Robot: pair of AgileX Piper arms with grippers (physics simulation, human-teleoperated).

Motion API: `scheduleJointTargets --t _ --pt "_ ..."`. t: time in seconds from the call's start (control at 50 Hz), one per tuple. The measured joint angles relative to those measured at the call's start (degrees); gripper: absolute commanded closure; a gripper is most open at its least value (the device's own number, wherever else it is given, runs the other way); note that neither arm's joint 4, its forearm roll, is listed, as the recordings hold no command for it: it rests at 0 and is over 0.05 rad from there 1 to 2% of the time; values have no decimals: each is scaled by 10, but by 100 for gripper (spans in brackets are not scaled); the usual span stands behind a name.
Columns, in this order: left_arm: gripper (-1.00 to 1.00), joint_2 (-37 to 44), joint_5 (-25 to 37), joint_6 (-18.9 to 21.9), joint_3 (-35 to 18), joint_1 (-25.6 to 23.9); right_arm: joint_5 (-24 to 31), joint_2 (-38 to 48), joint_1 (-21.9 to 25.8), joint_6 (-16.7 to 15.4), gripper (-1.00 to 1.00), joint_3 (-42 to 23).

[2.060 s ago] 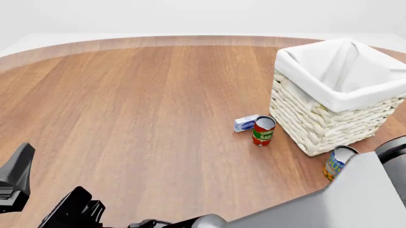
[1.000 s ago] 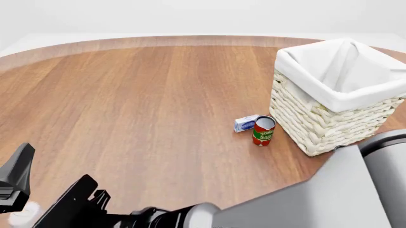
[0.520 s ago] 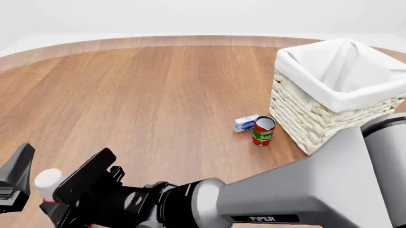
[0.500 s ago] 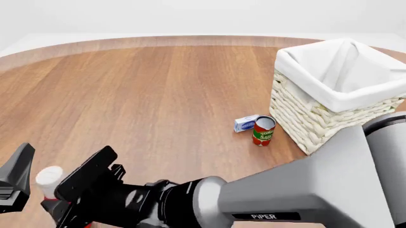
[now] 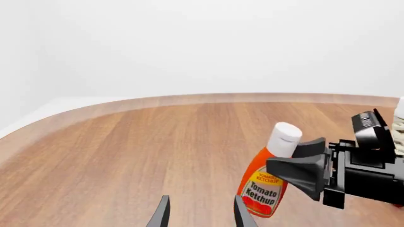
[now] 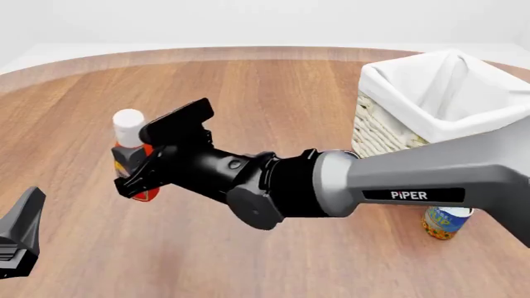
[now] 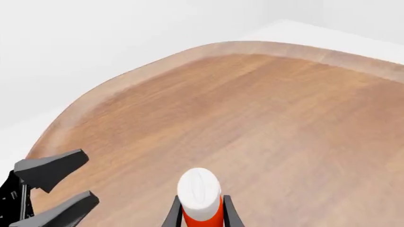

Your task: Pick up the ketchup, and put it in the basket.

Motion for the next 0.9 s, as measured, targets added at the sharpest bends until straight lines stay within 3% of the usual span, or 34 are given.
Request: scheduleJointTargets --t 0.26,0.9 --pt "-100 0 0 0 0 0 -7 -66 -60 -24 100 17" --pt "-100 0 0 0 0 0 -96 -223 -220 -35 100 123"
